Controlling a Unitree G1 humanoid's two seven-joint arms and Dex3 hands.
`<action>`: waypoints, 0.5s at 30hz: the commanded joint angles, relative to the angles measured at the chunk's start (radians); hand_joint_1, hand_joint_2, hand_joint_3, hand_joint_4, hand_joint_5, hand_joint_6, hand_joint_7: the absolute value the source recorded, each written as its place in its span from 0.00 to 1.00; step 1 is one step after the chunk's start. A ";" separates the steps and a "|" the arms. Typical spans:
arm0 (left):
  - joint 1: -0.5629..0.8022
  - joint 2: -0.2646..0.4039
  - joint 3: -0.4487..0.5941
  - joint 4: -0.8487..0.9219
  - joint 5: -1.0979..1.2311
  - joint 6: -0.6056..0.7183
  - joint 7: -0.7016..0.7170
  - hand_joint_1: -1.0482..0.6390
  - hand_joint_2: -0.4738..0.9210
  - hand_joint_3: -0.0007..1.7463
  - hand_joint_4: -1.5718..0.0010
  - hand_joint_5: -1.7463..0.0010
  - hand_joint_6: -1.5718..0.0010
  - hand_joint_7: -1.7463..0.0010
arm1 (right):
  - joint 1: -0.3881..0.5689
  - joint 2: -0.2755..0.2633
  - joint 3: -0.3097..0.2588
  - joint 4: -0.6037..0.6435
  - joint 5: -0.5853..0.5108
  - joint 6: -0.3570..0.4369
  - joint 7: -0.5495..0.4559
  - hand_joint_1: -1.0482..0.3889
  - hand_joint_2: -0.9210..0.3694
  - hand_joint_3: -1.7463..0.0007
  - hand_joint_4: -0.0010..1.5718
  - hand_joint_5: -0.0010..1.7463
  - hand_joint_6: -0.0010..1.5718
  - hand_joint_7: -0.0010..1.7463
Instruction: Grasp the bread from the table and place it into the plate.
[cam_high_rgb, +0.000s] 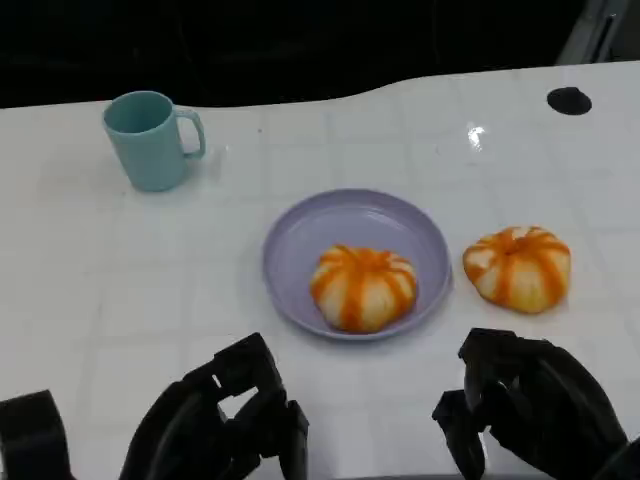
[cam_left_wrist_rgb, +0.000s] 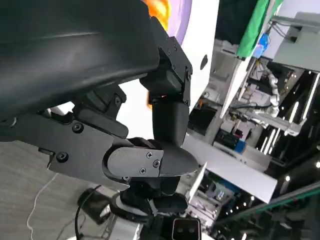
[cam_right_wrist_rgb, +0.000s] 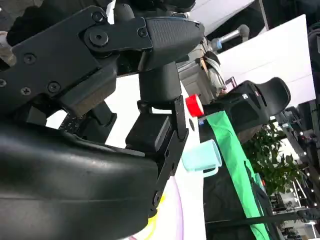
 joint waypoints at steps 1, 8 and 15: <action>-0.008 0.010 0.007 0.016 0.012 -0.010 -0.025 0.24 1.00 0.22 0.42 0.00 0.56 0.00 | 0.007 -0.019 -0.010 -0.009 0.007 0.001 0.001 0.08 0.20 0.71 0.78 0.89 0.67 0.80; -0.025 -0.010 0.012 0.068 0.012 -0.042 -0.060 0.24 1.00 0.21 0.41 0.00 0.56 0.00 | 0.001 -0.015 -0.013 0.010 0.008 -0.012 0.005 0.07 0.20 0.71 0.78 0.88 0.68 0.80; -0.035 -0.013 0.024 0.084 0.018 -0.051 -0.064 0.23 1.00 0.20 0.41 0.00 0.56 0.00 | -0.006 -0.016 -0.010 0.023 0.003 -0.017 0.009 0.07 0.18 0.73 0.78 0.88 0.68 0.81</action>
